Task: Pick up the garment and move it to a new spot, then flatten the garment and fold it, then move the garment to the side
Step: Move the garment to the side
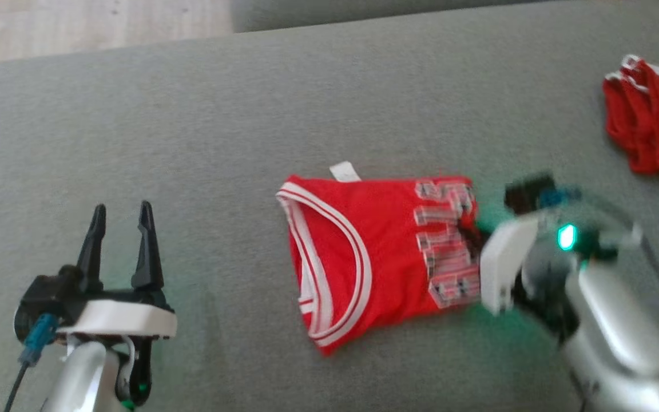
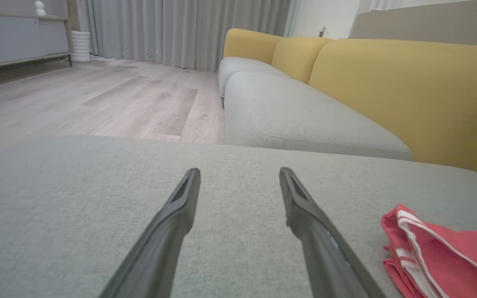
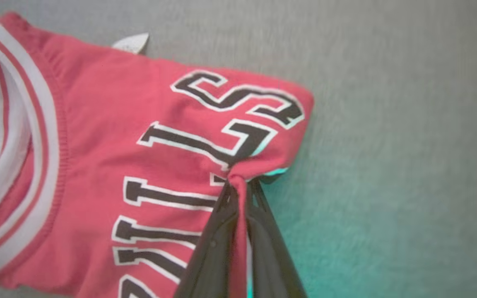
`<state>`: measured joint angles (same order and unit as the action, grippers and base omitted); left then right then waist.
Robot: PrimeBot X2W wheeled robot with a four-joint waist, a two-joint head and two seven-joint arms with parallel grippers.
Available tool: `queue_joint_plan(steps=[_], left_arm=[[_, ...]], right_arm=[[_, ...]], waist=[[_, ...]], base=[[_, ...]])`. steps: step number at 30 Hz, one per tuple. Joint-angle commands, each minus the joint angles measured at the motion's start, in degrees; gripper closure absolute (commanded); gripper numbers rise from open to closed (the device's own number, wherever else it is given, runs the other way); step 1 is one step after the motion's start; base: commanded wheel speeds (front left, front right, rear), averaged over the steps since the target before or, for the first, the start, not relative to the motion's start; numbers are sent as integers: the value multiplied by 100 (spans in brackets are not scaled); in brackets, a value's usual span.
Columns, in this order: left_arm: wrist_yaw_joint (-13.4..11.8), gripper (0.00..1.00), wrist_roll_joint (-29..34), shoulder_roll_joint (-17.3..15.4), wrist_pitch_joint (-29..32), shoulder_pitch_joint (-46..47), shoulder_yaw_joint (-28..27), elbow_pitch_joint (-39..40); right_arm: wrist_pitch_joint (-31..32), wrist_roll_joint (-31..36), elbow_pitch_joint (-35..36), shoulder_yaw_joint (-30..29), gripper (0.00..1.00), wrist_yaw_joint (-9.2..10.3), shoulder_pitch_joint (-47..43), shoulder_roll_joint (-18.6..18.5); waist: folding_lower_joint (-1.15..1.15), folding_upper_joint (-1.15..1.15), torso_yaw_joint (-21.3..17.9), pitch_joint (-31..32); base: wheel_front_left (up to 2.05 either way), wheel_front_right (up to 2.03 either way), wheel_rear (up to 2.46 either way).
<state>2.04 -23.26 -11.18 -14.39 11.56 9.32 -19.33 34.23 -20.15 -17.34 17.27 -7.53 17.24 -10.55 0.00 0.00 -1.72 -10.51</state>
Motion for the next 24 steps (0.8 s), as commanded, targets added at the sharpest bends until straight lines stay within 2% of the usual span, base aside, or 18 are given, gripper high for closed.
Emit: queue_joint_plan(steps=[1,7,12,16,24], left_arm=[[11,0,-4,-104,-52,298,-214,220],[-22,0,84,-231,-56,432,-285,419],[-61,0,126,-316,-56,550,-333,638],[-56,0,179,-414,4,700,-304,835],[-55,0,274,-548,170,925,-204,1142]], right_arm=[[-29,-60,305,191,100,4,539,-153],[144,-453,392,1085,100,4,2077,-897],[117,-645,221,1471,100,4,3070,-1564],[-41,-718,-3,1530,100,4,3597,-2080],[-488,-638,-449,1075,100,4,3935,-2900]], waist=[[0,0,-169,-109],[0,0,-765,-463],[0,0,-1182,-807],[0,0,-1373,-1088],[0,0,-1416,-1517]], base=[[0,0,0],[0,0,0],[0,0,0],[0,0,0],[0,0,0]])
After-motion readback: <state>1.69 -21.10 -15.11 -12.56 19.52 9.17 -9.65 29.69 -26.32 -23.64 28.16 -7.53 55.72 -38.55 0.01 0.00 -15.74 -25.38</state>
